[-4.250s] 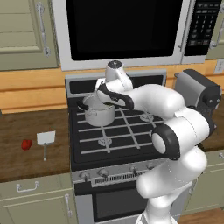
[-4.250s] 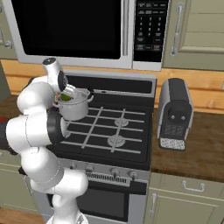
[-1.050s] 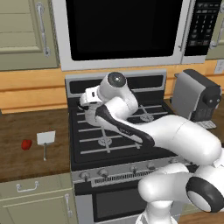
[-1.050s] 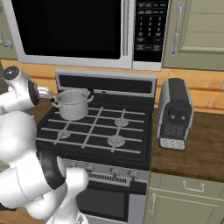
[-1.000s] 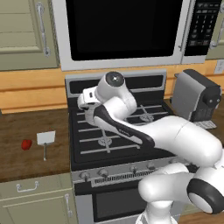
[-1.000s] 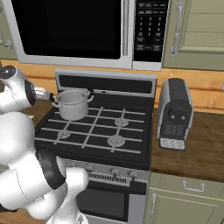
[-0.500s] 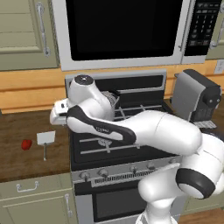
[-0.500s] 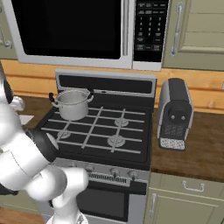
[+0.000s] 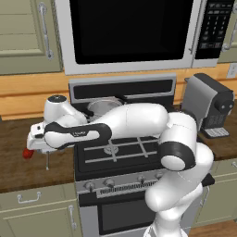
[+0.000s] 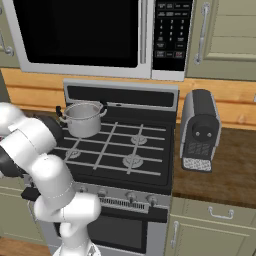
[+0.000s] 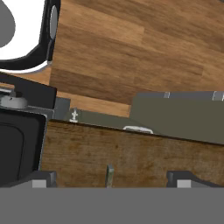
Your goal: Put the lime and bell pepper in the pot. Retrieve the spatula and lightly stir the vegetables in the pot.
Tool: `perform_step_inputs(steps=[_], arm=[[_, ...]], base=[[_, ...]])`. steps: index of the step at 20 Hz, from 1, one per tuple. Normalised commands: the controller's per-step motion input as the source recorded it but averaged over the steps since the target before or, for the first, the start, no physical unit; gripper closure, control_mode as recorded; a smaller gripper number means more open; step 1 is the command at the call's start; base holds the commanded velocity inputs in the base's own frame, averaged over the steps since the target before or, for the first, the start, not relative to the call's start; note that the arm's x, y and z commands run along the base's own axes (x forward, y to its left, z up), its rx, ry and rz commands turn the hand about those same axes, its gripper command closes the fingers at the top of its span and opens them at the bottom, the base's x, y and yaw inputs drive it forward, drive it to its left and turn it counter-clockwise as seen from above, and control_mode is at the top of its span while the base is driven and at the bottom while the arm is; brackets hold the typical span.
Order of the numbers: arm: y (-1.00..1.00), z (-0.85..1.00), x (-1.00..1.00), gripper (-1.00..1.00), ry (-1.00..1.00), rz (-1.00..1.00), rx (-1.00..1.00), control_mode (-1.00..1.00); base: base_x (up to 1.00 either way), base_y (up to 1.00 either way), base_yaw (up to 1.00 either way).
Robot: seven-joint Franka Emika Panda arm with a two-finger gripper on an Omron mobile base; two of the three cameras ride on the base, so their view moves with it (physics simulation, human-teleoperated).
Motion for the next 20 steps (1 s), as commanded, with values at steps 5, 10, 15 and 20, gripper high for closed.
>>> perform_step_inputs(steps=[5, 10, 15, 20], arm=[[0.82, -0.24, 0.45, -1.0, 0.04, 0.0, -0.12, -1.0], [0.54, -0.35, 0.48, -1.0, 0.0, 0.0, -0.19, -1.0], [0.37, -0.12, 0.51, -1.0, 0.0, 0.0, -0.06, -1.0], [0.07, -0.25, 0.51, -1.0, 0.0, 0.0, 0.0, -1.0]], base=[[0.0, 0.0, 0.0], [0.0, 0.0, 0.0], [0.0, 0.0, 0.0], [0.0, 0.0, 0.0]])
